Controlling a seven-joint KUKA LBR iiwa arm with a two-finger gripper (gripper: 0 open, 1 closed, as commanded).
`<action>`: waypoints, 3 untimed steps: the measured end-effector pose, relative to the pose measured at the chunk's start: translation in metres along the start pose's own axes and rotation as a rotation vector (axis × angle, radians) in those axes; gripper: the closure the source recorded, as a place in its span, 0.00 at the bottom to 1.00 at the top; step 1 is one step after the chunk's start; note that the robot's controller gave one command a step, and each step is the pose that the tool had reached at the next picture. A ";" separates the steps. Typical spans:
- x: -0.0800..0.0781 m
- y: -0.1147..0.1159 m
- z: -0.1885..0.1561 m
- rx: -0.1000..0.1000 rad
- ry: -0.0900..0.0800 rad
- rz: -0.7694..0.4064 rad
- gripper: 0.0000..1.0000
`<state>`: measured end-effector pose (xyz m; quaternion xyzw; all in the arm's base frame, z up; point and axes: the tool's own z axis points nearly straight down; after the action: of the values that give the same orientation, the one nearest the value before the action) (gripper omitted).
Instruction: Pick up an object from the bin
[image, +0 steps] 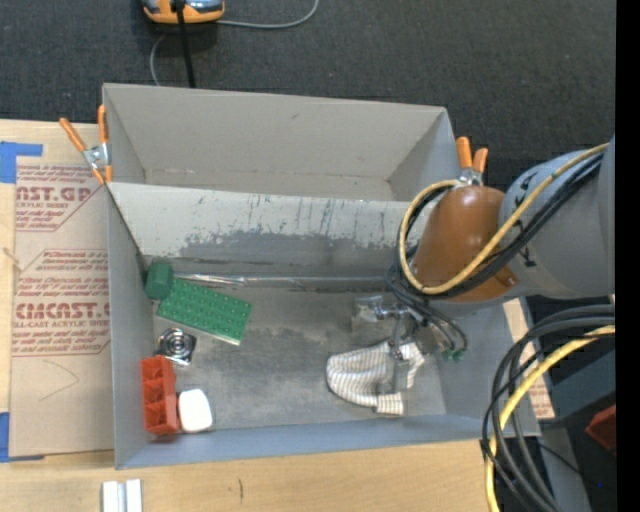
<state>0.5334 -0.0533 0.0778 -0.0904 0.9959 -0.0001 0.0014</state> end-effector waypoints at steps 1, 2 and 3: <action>0.025 -0.009 0.007 0.005 -0.006 -0.063 1.00; 0.025 -0.009 0.007 0.005 -0.006 -0.063 1.00; 0.028 -0.017 -0.096 0.006 -0.008 -0.045 1.00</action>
Offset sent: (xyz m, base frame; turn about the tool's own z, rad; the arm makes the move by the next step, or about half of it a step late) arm 0.0000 0.0000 0.0000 0.0000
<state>0.5086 -0.0753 0.1739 -0.1128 0.9936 -0.0026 0.0057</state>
